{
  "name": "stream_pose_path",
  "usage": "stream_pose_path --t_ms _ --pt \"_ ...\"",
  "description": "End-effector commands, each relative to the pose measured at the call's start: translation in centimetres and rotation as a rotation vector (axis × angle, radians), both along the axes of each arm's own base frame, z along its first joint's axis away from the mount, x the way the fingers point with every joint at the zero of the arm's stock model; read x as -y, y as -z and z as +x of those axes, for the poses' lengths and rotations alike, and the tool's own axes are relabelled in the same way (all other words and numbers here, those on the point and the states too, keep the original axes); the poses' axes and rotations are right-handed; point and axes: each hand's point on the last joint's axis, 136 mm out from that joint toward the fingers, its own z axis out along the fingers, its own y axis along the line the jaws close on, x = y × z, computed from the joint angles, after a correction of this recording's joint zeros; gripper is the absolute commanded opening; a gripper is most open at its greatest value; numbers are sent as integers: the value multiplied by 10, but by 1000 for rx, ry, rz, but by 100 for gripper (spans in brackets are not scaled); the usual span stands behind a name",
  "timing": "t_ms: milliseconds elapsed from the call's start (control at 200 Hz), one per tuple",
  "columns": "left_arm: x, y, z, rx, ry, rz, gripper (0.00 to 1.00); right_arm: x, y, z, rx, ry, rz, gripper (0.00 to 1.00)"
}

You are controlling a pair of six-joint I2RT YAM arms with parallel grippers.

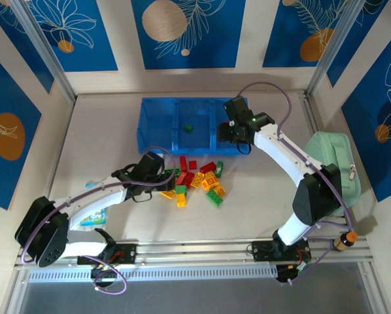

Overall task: Sort the legos into containers by color
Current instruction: Pick up the lego from the center of the table.

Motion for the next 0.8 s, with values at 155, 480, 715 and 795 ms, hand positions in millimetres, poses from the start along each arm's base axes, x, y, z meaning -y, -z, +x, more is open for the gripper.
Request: stream_pose_path --t_ms 155,480,715,795 --pt "-6 23 -15 -82 -33 -28 72 -4 20 -24 -26 15 57 65" --pt "0 45 -18 -115 -22 -54 72 -2 32 -37 -46 19 68 65" --pt "6 59 -12 -137 -16 -43 70 4 29 -43 -34 30 72 65" --pt "6 63 -11 -143 -18 -32 67 6 29 -45 -32 33 74 65"
